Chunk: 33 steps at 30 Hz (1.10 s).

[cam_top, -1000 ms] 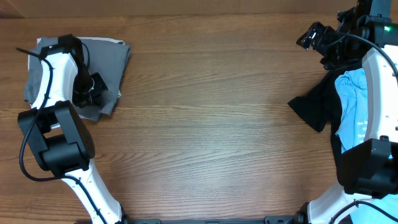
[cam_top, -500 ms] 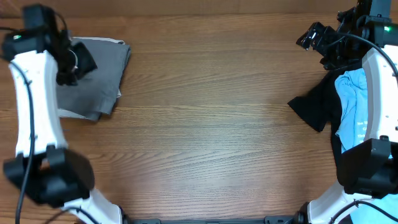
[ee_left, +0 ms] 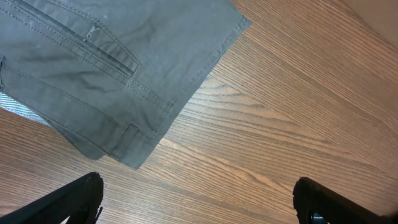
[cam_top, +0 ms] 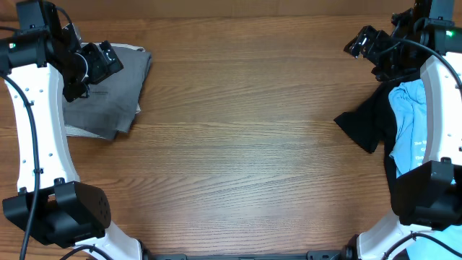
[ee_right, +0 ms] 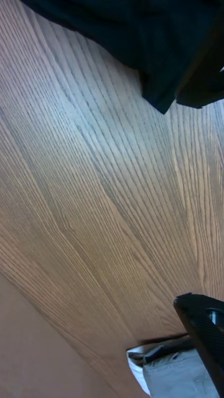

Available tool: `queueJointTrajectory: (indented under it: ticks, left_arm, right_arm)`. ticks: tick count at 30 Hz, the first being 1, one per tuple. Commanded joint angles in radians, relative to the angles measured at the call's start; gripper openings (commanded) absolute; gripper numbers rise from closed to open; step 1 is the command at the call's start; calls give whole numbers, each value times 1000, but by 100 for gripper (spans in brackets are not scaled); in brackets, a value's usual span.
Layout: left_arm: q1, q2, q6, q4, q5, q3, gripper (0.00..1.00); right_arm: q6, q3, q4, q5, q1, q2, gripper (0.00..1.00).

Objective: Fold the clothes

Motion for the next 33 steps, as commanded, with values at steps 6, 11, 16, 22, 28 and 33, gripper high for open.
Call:
queueJointTrajectory:
  ticks: [6,11,16,22,28,33]
  left_arm:
    - [-6,5,4,-2,19,-3,100]
    - [-6,5,4,-2,19,-3,100]
    - [-6,5,4,-2,19,-3,100]
    - [-6,5,4,-2,19,-3,100]
    - [-6,5,4,-2,19,-3,100]
    - [-6,5,4,-2,19,-3,100]
  right_arm:
    - [-4,-3,6,-6,2,-2,100]
    - [-4,-10,5,-6,9,-1,100]
    - [-4,-10,5,-6,40,-26,100]
    - [-4,-10,5,-6,169,-263,100]
    - [-19,-10,19,88,291,-613,100]
    - [-20,-10,11,89,306,-901,100]
